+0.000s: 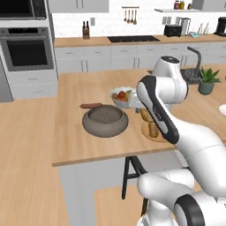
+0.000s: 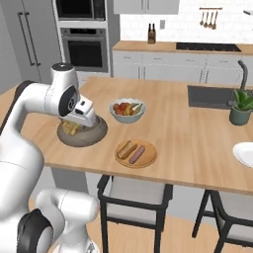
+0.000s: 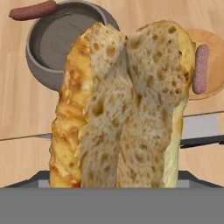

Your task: Place one bun and one sausage from the bowl on each plate.

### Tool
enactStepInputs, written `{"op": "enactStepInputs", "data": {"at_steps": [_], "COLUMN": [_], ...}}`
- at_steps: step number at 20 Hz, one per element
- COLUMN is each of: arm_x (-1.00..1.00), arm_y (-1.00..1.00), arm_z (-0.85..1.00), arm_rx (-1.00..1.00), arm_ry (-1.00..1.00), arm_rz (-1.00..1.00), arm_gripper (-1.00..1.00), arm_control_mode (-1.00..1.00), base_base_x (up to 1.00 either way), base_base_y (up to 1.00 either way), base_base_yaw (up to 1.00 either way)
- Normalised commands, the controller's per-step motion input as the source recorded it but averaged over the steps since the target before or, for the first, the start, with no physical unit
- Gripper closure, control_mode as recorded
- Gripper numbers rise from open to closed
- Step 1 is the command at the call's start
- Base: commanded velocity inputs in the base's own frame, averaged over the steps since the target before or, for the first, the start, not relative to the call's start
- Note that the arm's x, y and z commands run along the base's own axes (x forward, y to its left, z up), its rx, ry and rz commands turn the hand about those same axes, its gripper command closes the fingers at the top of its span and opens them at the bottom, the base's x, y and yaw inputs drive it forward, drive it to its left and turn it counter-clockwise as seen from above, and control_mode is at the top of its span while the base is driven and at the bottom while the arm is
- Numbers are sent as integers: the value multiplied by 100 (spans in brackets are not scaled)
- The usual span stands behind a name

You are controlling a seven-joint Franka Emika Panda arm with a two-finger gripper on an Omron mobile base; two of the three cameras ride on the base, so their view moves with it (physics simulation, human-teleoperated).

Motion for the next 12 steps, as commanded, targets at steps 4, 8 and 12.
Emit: {"op": "enactStepInputs", "data": {"at_steps": [4, 8, 12], "arm_x": [0, 0, 0], "arm_y": [0, 0, 0], "arm_z": [0, 0, 0], "arm_rx": [0, 0, 0], "arm_ry": [0, 0, 0], "arm_rz": [0, 0, 0], "arm_gripper": [100, 100, 100], "arm_control_mode": [100, 100, 100], "base_base_x": [-50, -41, -5], "base_base_y": [-77, -100, -100], "base_base_yaw": [-1, -3, -1]}}
